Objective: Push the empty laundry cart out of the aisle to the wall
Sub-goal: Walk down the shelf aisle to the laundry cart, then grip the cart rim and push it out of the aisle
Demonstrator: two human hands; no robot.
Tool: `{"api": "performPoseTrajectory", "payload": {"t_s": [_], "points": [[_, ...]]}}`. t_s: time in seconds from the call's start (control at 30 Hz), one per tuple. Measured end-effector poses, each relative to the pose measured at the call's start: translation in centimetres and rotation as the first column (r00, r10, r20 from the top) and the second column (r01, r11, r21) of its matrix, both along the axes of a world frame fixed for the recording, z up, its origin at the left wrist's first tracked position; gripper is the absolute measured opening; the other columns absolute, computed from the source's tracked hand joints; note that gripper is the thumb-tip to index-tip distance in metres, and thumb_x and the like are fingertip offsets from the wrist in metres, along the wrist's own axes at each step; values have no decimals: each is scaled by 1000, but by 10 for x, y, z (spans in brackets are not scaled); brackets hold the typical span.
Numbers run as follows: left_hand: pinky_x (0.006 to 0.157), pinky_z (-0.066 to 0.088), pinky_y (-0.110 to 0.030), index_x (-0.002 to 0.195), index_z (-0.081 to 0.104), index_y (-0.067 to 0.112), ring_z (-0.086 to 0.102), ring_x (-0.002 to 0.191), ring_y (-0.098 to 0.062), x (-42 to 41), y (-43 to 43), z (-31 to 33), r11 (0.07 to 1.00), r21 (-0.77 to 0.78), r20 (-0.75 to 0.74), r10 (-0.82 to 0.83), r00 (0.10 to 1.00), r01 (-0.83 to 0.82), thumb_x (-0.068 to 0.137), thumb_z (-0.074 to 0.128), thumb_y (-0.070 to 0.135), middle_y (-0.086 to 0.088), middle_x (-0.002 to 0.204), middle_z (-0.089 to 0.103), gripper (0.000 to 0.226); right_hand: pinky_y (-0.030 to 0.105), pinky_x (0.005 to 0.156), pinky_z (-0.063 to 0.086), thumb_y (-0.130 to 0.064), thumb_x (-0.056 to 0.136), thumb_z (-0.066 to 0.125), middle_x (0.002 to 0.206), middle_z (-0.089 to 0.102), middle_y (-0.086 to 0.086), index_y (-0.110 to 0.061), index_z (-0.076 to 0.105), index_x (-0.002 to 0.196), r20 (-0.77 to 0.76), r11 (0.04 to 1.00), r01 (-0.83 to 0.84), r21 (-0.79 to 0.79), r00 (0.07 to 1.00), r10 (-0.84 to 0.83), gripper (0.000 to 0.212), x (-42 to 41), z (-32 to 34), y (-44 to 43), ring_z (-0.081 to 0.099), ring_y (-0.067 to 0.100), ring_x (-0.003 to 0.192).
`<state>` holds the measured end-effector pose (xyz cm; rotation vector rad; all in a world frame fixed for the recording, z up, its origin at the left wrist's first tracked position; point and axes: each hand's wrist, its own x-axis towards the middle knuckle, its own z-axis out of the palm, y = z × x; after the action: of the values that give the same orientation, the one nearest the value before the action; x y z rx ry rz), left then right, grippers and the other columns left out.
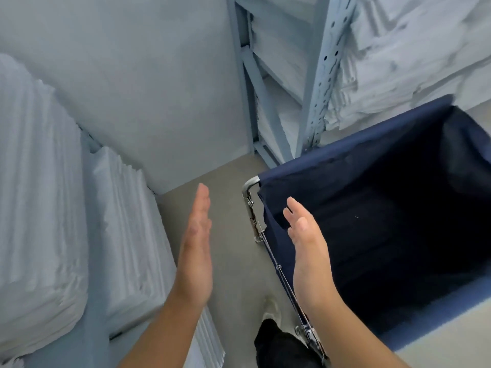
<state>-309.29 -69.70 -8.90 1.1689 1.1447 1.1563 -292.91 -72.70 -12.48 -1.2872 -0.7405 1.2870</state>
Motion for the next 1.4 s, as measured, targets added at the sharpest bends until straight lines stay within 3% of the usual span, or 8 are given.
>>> {"api": "performPoseTrajectory", "payload": {"t_s": [0.23, 0.47, 0.6, 0.73, 0.87, 0.97, 1.27, 1.4], "points": [[126, 12, -37, 148, 28, 45, 23, 146, 9, 31, 74, -28, 972, -82, -112, -229, 967, 221, 78, 36, 86, 26, 160, 28, 81, 10, 108, 32, -61, 86, 42, 151, 42, -34, -64, 46, 132, 135, 964, 264, 12, 955, -263, 46, 42, -7, 19, 34, -15, 139], [122, 13, -31, 148, 27, 46, 19, 149, 7, 68, 126, -57, 866, -83, -179, -500, 847, 493, 86, 34, 81, 36, 156, 28, 71, -5, 98, 26, -63, 84, 43, 152, 37, -37, -61, 46, 130, 231, 848, 528, -37, 830, -507, 46, 67, -20, 2, 29, -22, 137], [121, 15, -27, 141, 27, 63, 20, 142, 18, 87, 157, -69, 780, -167, -257, -626, 737, 604, 86, 35, 74, 47, 149, 27, 57, -6, 98, 24, -63, 82, 43, 152, 34, -39, -61, 45, 132, 303, 756, 651, -63, 734, -607, 49, 68, -27, -4, 27, -23, 137], [119, 9, -16, 144, 15, 58, 7, 150, 9, 92, 188, -84, 610, -86, -453, -728, 515, 787, 91, 28, 59, 30, 163, 9, 55, 3, 105, 26, -65, 85, 44, 153, 26, -43, -62, 41, 134, 459, 662, 746, -73, 614, -642, 50, 64, -42, -8, 23, -20, 141], [121, 1, -20, 151, 10, 49, -4, 151, 5, 94, 225, -108, 470, -96, -677, -677, 289, 877, 87, 25, 55, 33, 161, -6, 66, 24, 117, 22, -68, 89, 41, 161, 22, -27, -42, 41, 148, 724, 559, 824, -92, 440, -531, 65, 54, -68, -15, 21, -6, 148], [125, 1, -40, 159, 13, 28, -6, 156, -11, 92, 251, -133, 401, -90, -825, -543, 158, 912, 88, 24, 60, 9, 168, -3, 78, 30, 118, 21, -66, 90, 40, 165, 28, -8, -27, 45, 149, 838, 492, 864, -109, 346, -422, 71, 46, -88, -24, 26, 11, 151], [121, 7, -58, 158, 21, 18, 0, 156, -31, 90, 297, -200, 311, -180, -968, -227, -111, 933, 95, 30, 68, -17, 168, 4, 81, 52, 119, 25, -64, 93, 35, 164, 32, 12, -15, 46, 148, 961, 409, 870, -276, 246, 126, 74, 14, -145, -88, 27, 33, 151], [119, 12, -59, 157, 23, 18, 6, 155, -35, 89, 298, -215, 309, -170, -977, -173, -120, 936, 94, 29, 72, -19, 167, 5, 83, 53, 120, 20, -68, 94, 28, 168, 17, 13, -19, 30, 155, 917, 324, 867, -378, 304, 257, 79, 5, -167, -113, 14, 35, 154]]}}
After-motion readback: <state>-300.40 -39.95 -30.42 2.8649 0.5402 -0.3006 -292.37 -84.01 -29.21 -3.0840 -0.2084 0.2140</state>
